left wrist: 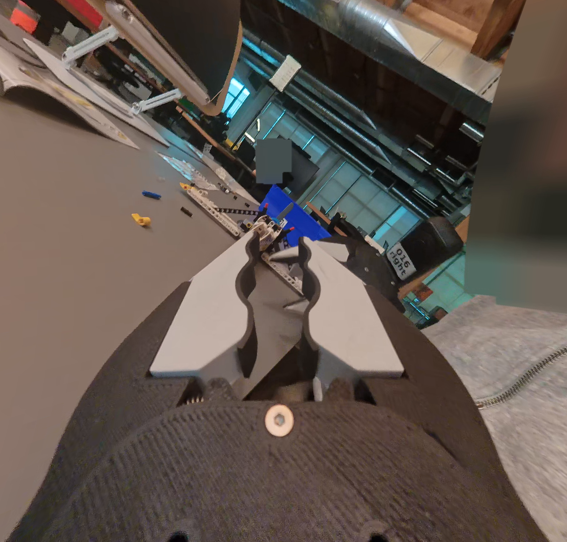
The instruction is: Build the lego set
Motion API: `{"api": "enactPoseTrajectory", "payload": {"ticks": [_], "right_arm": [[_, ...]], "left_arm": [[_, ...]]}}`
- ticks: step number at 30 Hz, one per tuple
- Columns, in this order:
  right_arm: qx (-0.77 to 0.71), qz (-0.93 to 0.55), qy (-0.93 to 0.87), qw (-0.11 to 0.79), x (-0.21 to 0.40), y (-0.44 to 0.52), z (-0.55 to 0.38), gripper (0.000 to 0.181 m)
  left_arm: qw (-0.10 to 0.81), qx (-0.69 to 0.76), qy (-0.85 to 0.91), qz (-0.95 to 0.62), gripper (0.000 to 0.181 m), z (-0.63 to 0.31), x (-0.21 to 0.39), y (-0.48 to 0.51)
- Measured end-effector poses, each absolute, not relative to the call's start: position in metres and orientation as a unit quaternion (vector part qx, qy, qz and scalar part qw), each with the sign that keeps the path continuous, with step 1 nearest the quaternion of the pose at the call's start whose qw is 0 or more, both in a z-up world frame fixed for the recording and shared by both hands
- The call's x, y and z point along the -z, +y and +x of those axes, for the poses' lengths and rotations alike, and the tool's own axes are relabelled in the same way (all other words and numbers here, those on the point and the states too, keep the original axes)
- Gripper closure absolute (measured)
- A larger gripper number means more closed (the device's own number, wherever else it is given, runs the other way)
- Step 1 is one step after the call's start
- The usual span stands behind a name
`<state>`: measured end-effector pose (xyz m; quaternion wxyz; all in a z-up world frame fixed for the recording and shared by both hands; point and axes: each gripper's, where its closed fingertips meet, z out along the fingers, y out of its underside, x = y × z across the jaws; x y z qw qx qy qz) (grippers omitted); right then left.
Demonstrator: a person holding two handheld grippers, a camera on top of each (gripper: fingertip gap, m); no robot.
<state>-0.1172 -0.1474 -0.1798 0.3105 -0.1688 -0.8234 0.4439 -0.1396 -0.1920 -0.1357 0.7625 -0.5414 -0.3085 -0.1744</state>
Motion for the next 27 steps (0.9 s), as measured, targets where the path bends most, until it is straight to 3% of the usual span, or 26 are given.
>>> {"api": "enactPoseTrajectory", "payload": {"ticks": [2, 7, 11, 27], "right_arm": [[-0.504, -0.224, -0.767, 0.328, 0.153, -0.135, -0.128, 0.112], [-0.688, -0.27, -0.624, 0.255, 0.1, -0.133, -0.122, 0.126], [-0.667, -0.27, -0.653, 0.234, 0.116, -0.139, -0.125, 0.142], [-0.613, -0.268, -0.696, 0.263, 0.132, -0.144, -0.124, 0.131]], "left_arm": [[0.77, 0.154, -0.293, -0.546, 0.159, -0.138, 0.131, -0.191], [0.755, 0.018, -0.269, -0.597, 0.153, -0.14, 0.129, -0.189], [0.705, -0.06, -0.27, -0.654, 0.157, -0.145, 0.144, -0.185], [0.665, -0.026, -0.288, -0.688, 0.165, -0.14, 0.159, -0.176]]}}
